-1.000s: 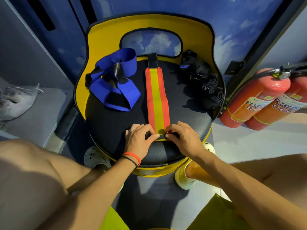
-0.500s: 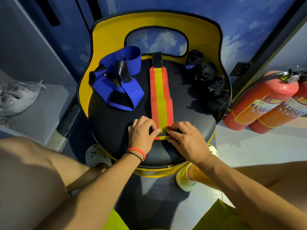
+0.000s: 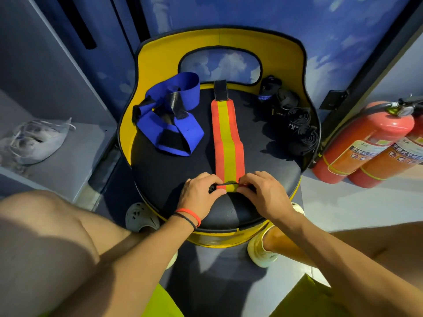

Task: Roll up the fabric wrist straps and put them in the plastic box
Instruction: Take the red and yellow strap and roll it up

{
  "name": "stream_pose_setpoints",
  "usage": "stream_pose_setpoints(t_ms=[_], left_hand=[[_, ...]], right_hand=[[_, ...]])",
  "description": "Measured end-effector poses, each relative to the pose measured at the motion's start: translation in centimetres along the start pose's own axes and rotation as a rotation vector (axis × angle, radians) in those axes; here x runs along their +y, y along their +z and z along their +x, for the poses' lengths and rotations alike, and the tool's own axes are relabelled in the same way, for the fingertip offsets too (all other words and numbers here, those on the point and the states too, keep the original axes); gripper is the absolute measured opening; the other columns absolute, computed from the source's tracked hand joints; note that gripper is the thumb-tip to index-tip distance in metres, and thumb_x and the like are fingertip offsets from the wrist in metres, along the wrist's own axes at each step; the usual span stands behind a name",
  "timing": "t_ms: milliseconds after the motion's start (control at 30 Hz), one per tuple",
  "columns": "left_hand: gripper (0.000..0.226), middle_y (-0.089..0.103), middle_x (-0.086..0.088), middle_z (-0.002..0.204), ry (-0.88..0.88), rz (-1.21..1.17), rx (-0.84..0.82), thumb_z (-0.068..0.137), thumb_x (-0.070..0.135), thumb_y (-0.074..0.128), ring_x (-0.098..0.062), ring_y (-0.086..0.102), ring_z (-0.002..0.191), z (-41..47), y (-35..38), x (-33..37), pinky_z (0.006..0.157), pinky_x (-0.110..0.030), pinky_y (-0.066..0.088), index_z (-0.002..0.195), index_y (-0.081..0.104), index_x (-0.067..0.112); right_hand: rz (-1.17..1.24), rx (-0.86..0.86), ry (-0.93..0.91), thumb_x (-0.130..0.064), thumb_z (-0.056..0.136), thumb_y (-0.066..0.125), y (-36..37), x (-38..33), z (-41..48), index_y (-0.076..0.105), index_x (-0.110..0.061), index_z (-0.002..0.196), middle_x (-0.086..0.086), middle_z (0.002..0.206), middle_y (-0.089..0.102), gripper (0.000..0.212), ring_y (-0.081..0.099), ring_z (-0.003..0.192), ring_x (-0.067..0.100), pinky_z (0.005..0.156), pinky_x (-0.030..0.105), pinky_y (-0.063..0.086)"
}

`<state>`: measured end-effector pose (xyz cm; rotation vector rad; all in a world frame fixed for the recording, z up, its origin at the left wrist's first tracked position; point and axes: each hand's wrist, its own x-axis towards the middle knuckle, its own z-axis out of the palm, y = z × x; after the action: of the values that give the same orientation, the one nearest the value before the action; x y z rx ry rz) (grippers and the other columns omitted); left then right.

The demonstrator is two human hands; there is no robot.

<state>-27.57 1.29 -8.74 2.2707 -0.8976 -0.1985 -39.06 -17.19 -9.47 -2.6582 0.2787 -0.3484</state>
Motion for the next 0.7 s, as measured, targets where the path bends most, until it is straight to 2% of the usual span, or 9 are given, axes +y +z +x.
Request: stream_pose_setpoints(t_ms=[100, 200, 333, 400, 433, 500, 567, 700], left_hand=[[0.019, 0.069, 0.007, 0.093, -0.127, -0.149, -0.020, 0.081, 0.030, 0.082, -0.012, 0.066, 0.085, -0.5, 0.0, 0.2, 0.081, -0.036, 0.056, 0.098, 0.079, 0.022], [0.020, 0.067, 0.006, 0.091, -0.217, -0.225, -0.013, 0.077, 0.031, 0.085, -0.010, 0.067, 0.085, -1.1, 0.1, 0.3, 0.083, -0.033, 0.057, 0.096, 0.082, 0.025], [0.013, 0.068, 0.012, 0.087, -0.291, -0.253, -0.042, 0.076, 0.032, 0.086, -0.003, 0.066, 0.085, -1.5, -0.3, 0.6, 0.079, -0.020, 0.053, 0.088, 0.083, 0.027], [0.008, 0.071, 0.018, 0.079, -0.336, -0.267, -0.063, 0.078, 0.032, 0.084, 0.006, 0.065, 0.081, -1.4, -0.5, 1.0, 0.071, -0.008, 0.049, 0.085, 0.083, 0.028], [0.007, 0.072, 0.019, 0.075, -0.359, -0.273, -0.063, 0.079, 0.034, 0.083, 0.008, 0.065, 0.078, -1.3, -0.5, 1.2, 0.068, -0.007, 0.048, 0.084, 0.083, 0.029], [0.008, 0.073, 0.017, 0.067, -0.410, -0.286, -0.039, 0.080, 0.038, 0.082, 0.002, 0.068, 0.074, -0.9, -0.5, 1.3, 0.069, -0.018, 0.054, 0.081, 0.083, 0.029], [0.013, 0.071, 0.013, 0.060, -0.465, -0.273, -0.023, 0.080, 0.041, 0.081, -0.005, 0.069, 0.068, -0.5, -0.4, 1.5, 0.068, -0.026, 0.056, 0.077, 0.082, 0.028], [0.019, 0.070, 0.006, 0.057, -0.529, -0.301, -0.036, 0.078, 0.041, 0.083, -0.006, 0.070, 0.059, 0.2, -0.3, 1.5, 0.067, -0.026, 0.057, 0.072, 0.080, 0.024]], right_hand=[[0.110, -0.062, 0.071, -0.044, 0.093, 0.069, -0.2, 0.1, 0.0, 0.070, -0.029, 0.096, -0.009, 0.087, 0.065, 0.015, 0.056, 0.084, 0.015, 0.072, 0.038, 0.050], [0.197, -0.122, 0.146, -0.048, 0.089, 0.072, -0.4, 0.1, -0.3, 0.073, -0.030, 0.092, -0.012, 0.086, 0.070, 0.018, 0.063, 0.082, 0.011, 0.072, 0.038, 0.054], [0.246, -0.212, 0.230, -0.047, 0.087, 0.075, -1.1, 0.0, 0.2, 0.076, -0.028, 0.087, -0.010, 0.083, 0.072, 0.019, 0.065, 0.081, 0.011, 0.072, 0.031, 0.052], [0.241, -0.221, 0.248, -0.046, 0.087, 0.075, -1.2, -0.1, 0.4, 0.077, -0.027, 0.089, -0.008, 0.085, 0.071, 0.020, 0.063, 0.081, 0.014, 0.071, 0.029, 0.050], [0.226, -0.200, 0.253, -0.047, 0.087, 0.075, -1.1, -0.1, 0.4, 0.078, -0.027, 0.091, -0.007, 0.086, 0.067, 0.020, 0.061, 0.081, 0.015, 0.070, 0.030, 0.049], [0.204, -0.132, 0.253, -0.046, 0.087, 0.074, -0.7, -0.2, 0.2, 0.078, -0.028, 0.095, -0.004, 0.088, 0.057, 0.021, 0.056, 0.081, 0.015, 0.069, 0.032, 0.048], [0.220, -0.057, 0.211, -0.042, 0.089, 0.073, -0.2, -0.4, 0.0, 0.075, -0.027, 0.097, -0.004, 0.091, 0.055, 0.017, 0.055, 0.082, 0.014, 0.071, 0.030, 0.047], [0.182, 0.051, 0.022, -0.029, 0.096, 0.068, 0.1, -0.8, -0.6, 0.072, -0.021, 0.098, -0.005, 0.096, 0.056, 0.009, 0.054, 0.084, 0.013, 0.073, 0.030, 0.050]])
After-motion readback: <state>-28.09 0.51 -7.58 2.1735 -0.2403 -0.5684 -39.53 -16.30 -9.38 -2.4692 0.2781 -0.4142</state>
